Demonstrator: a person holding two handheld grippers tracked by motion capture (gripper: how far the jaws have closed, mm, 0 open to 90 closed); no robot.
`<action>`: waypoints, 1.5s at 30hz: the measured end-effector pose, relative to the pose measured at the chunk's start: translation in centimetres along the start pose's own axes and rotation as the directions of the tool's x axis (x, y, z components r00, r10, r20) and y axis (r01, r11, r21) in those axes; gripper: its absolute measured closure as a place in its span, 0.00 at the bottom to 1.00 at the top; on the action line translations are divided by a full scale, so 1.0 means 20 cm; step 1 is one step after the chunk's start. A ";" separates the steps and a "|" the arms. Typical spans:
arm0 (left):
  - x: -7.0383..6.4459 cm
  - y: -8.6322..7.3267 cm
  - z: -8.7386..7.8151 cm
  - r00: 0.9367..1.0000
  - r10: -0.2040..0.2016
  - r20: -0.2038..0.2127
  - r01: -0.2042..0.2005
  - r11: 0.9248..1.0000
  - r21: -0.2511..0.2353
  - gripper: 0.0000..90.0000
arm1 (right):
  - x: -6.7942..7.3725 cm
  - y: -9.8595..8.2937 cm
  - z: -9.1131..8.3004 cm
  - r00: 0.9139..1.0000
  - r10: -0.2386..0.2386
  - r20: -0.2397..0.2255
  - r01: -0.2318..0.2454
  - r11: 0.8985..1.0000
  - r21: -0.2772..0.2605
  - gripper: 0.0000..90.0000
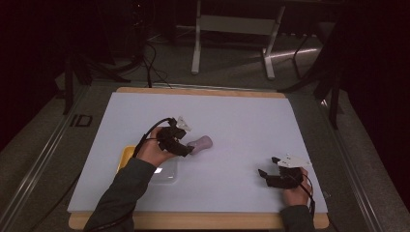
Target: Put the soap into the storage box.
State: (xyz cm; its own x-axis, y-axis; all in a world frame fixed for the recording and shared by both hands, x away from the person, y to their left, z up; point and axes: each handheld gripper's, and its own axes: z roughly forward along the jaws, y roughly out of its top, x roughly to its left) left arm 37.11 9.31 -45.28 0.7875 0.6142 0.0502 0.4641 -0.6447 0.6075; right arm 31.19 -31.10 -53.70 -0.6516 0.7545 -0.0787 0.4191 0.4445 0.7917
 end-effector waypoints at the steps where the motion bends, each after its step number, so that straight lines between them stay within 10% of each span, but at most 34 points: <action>1: 0.00 0.00 0.00 1.000 0.001 0.002 -0.001 1.000 0.003 0.41 | 0.00 0.00 0.00 1.000 0.000 0.000 0.000 1.000 -0.001 0.27; 45: 0.05 0.11 0.20 0.997 0.016 0.074 -0.022 0.997 0.074 0.35 | 0.00 0.00 0.00 1.000 -0.004 -0.003 0.004 1.000 0.001 0.27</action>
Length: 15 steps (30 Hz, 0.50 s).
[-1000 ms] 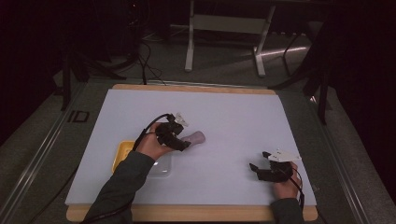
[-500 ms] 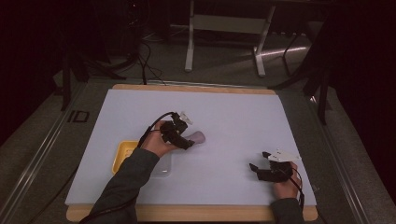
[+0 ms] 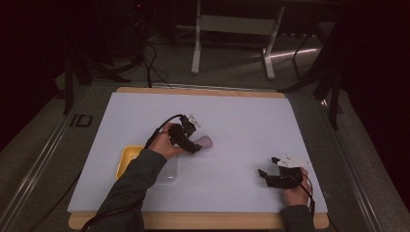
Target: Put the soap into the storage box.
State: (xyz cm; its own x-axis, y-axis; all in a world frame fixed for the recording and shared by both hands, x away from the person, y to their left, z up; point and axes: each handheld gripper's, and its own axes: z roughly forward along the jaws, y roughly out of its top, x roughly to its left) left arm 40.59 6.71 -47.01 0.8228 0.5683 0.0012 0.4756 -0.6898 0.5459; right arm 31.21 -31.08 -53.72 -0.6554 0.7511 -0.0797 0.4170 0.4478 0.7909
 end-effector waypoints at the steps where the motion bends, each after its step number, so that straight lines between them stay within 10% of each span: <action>1: 0.00 0.00 0.00 1.000 0.002 0.000 -0.002 1.000 0.003 0.34 | 0.00 0.00 0.00 1.000 0.000 0.000 0.000 1.000 0.000 0.27; 15: 0.03 0.04 0.09 1.000 0.017 0.018 -0.018 0.998 0.055 0.31 | 0.00 0.00 0.00 1.000 -0.001 0.000 0.001 1.000 0.002 0.27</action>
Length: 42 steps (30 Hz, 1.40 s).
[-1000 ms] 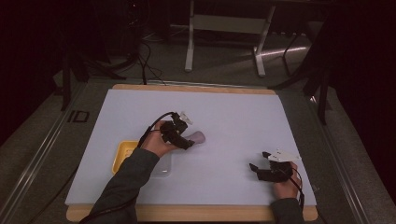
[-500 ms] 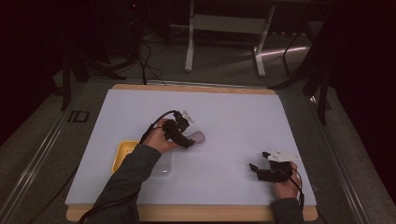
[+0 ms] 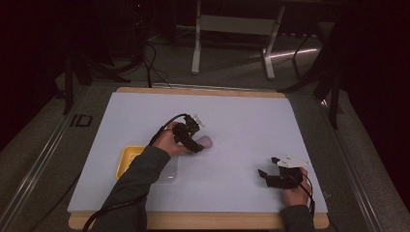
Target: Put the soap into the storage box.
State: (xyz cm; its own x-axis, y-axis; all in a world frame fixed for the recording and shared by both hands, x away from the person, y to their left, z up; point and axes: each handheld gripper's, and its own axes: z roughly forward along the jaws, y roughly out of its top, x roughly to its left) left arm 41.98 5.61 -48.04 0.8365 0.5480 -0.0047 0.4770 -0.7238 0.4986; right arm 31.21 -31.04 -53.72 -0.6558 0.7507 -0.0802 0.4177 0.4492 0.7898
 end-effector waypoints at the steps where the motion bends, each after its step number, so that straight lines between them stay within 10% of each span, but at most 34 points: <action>1: 0.00 0.00 0.01 1.000 0.000 0.002 0.000 1.000 0.006 0.31 | 0.00 0.00 0.00 1.000 0.001 0.000 -0.001 1.000 0.000 0.27; 42: 0.05 0.11 0.20 0.998 0.056 0.031 -0.062 0.977 0.202 0.42 | 0.00 0.00 0.00 1.000 -0.003 -0.002 0.003 1.000 0.003 0.27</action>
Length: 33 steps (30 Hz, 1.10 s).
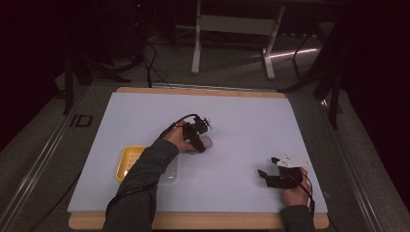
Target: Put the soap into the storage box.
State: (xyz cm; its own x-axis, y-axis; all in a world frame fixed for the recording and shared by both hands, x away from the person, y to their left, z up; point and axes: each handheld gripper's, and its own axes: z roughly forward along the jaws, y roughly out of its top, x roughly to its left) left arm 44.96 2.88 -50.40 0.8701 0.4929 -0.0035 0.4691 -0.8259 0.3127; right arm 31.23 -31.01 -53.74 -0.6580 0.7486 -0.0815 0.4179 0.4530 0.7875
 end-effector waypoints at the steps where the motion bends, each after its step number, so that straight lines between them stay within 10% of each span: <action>1: 0.00 0.00 0.00 1.000 -0.004 0.002 0.004 1.000 0.007 0.43 | 0.00 0.00 0.00 1.000 0.000 0.000 0.000 1.000 0.000 0.27; 33: -0.02 0.01 -0.10 0.999 -0.028 -0.020 0.028 1.000 -0.004 0.55 | 0.00 0.00 0.00 1.000 -0.003 -0.001 0.003 1.000 0.002 0.27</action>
State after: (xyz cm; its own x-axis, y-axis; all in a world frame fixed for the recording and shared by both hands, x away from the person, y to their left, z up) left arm 44.47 3.10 -48.48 0.8532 0.5216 0.0070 0.4930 -0.8107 0.3159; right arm 31.23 -31.00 -53.74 -0.6595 0.7471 -0.0831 0.4171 0.4557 0.7864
